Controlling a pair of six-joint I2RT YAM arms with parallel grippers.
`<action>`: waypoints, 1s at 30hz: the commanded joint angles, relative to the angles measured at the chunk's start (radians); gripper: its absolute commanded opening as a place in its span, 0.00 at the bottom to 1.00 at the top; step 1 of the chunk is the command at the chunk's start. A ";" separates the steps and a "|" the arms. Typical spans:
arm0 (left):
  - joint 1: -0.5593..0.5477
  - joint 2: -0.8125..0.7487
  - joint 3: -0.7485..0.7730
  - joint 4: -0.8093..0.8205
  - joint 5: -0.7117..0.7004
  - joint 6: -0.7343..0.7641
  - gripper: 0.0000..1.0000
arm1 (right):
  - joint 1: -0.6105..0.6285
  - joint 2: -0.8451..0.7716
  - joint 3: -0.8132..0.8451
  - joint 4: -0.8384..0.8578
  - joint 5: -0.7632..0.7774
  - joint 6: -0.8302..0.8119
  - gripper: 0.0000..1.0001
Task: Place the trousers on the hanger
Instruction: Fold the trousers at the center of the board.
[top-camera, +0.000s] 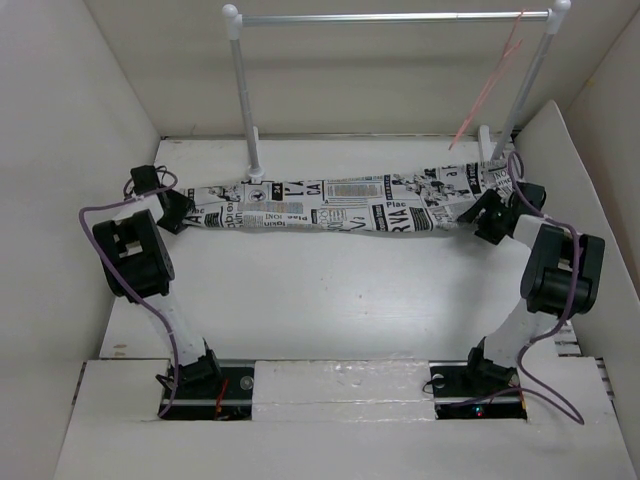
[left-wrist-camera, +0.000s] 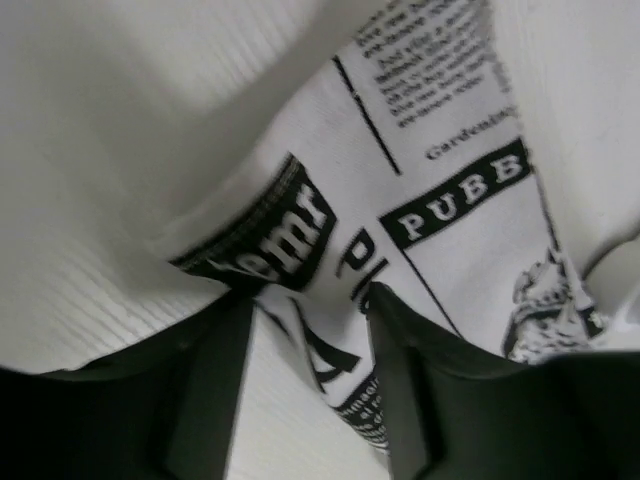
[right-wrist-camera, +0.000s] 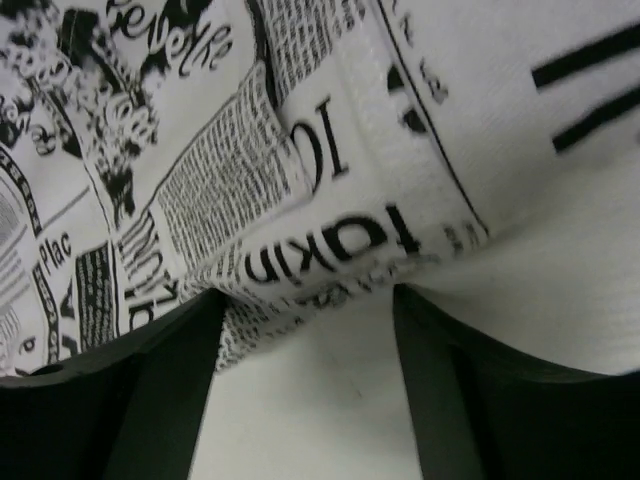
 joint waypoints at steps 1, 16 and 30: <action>-0.003 0.073 0.026 -0.035 -0.036 -0.007 0.42 | 0.019 0.077 0.044 0.106 0.044 0.102 0.70; 0.066 -0.088 -0.140 -0.164 -0.336 0.116 0.00 | -0.049 -0.355 -0.215 -0.164 0.099 -0.133 0.00; 0.029 -0.531 -0.300 -0.197 -0.303 -0.005 0.83 | -0.261 -0.721 -0.292 -0.453 0.033 -0.285 0.93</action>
